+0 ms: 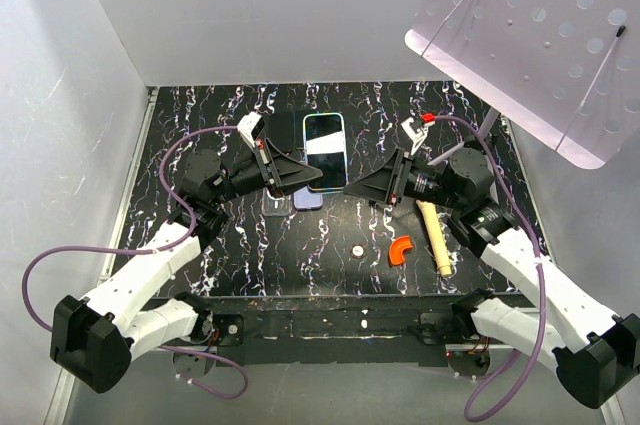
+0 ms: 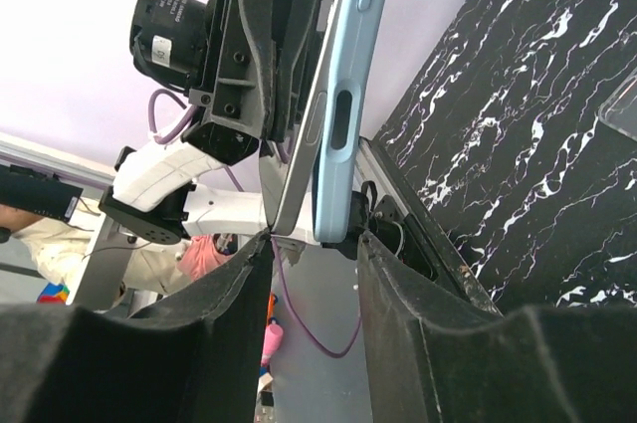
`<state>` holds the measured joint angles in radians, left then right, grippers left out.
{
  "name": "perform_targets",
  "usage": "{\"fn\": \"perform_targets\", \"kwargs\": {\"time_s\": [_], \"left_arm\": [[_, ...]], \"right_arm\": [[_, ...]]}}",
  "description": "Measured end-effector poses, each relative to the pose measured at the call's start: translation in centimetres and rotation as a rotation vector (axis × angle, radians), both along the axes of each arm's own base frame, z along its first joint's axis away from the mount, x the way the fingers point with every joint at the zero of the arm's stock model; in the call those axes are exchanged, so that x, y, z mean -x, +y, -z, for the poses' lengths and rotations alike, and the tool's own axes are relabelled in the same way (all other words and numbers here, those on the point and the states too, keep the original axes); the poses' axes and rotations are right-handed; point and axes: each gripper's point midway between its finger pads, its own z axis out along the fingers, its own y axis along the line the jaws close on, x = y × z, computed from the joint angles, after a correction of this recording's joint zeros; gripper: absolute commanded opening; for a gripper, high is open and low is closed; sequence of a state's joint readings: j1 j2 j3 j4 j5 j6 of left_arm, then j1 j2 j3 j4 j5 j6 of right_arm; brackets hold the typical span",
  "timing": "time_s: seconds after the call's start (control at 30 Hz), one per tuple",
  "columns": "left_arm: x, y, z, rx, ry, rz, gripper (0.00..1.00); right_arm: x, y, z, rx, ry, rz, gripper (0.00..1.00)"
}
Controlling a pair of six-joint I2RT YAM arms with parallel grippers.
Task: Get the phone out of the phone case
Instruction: Remove the phone case from the phone.
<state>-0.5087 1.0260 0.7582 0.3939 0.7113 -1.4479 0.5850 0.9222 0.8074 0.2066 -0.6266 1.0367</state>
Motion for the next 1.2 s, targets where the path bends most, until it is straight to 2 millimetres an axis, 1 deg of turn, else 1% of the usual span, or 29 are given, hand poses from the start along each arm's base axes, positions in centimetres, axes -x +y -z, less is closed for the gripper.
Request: {"fn": "perform_targets", "kwargs": {"time_s": [0.17, 0.27, 0.37, 0.6, 0.7, 0.83, 0.97, 1.1, 1.2], "left_arm": [[-0.1, 0.0, 0.0, 0.001, 0.006, -0.005, 0.0], [-0.2, 0.0, 0.0, 0.004, 0.008, -0.008, 0.0], [-0.2, 0.0, -0.1, 0.006, 0.011, -0.007, 0.0], [-0.2, 0.1, -0.3, 0.017, 0.021, -0.009, 0.0], [-0.2, 0.1, -0.5, 0.024, 0.018, -0.009, 0.0], [-0.3, 0.2, -0.8, 0.032, 0.011, -0.012, 0.0], [-0.5, 0.3, -0.8, 0.037, 0.017, -0.02, 0.0], [-0.7, 0.4, -0.4, 0.038, 0.028, -0.03, 0.0], [-0.7, 0.4, -0.1, 0.024, 0.025, -0.03, 0.0]], "right_arm": [[0.3, -0.1, 0.7, 0.01, 0.011, -0.003, 0.43], [0.2, -0.1, 0.8, 0.011, 0.009, 0.0, 0.4], [0.1, -0.1, 0.8, 0.011, 0.009, 0.007, 0.4], [-0.8, 0.4, 1.0, 0.004, 0.023, 0.016, 0.39], [-1.2, 0.7, 1.2, 0.001, 0.026, 0.017, 0.36], [-1.7, 1.3, 1.0, -0.017, 0.028, 0.006, 0.2], [-2.2, 1.9, 1.3, -0.023, 0.042, -0.015, 0.01], [-2.9, 2.1, 2.2, 0.003, 0.044, -0.001, 0.01], [-4.7, 1.7, 4.0, 0.131, 0.067, 0.123, 0.01]]}}
